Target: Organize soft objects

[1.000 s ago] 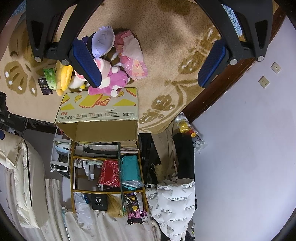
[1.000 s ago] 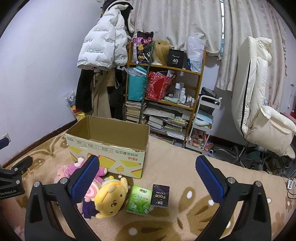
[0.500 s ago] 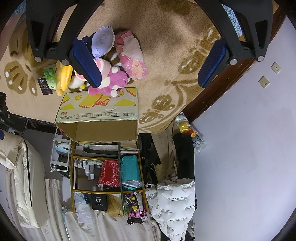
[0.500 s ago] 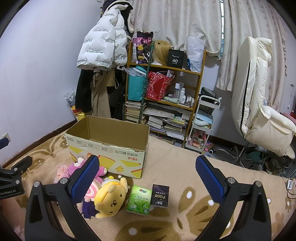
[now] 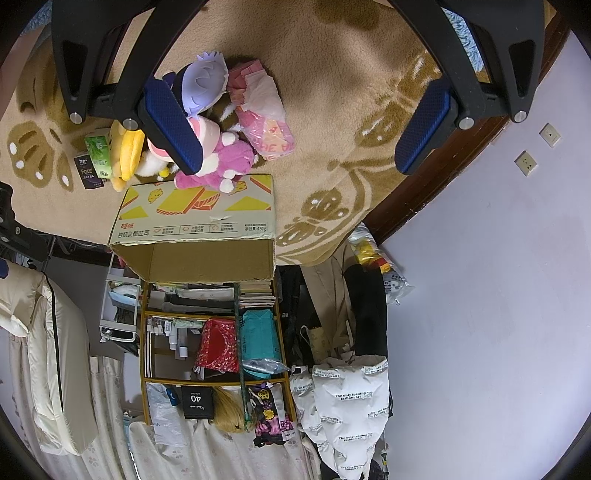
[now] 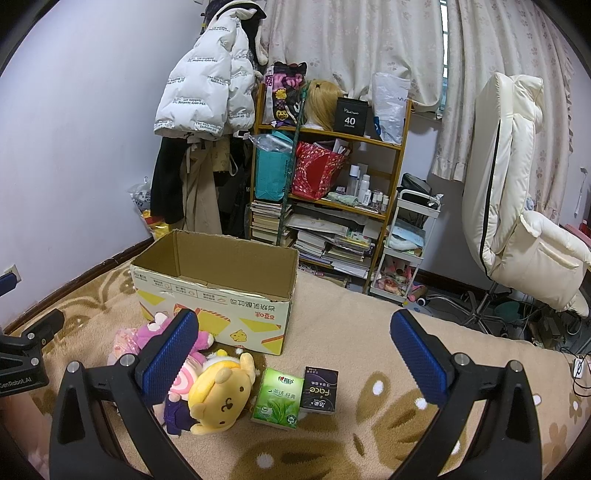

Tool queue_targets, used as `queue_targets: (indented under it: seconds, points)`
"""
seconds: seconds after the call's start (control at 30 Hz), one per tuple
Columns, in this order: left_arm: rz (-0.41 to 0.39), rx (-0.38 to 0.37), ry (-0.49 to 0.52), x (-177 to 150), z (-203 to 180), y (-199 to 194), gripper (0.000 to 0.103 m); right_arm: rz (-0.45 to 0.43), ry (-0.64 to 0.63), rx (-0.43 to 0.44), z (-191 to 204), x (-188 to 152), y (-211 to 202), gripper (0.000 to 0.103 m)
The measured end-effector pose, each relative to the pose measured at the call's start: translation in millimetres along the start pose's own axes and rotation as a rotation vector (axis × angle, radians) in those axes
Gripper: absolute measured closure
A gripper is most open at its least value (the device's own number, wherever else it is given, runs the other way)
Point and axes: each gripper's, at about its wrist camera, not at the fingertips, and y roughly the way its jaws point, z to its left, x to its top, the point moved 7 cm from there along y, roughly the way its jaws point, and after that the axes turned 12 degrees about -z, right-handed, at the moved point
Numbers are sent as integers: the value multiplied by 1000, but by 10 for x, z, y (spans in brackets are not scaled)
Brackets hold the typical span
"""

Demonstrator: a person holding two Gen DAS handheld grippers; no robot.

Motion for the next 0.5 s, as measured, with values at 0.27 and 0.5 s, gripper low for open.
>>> queue_targets:
  seconds: [0.27,0.5]
  points:
    - [-1,1,0,0,-1,-1,0,0,-1,-2,-1,-2,2,0]
    - [-2,1,1,-1,-4,-1,0,2,-3,1,36,4,4,0]
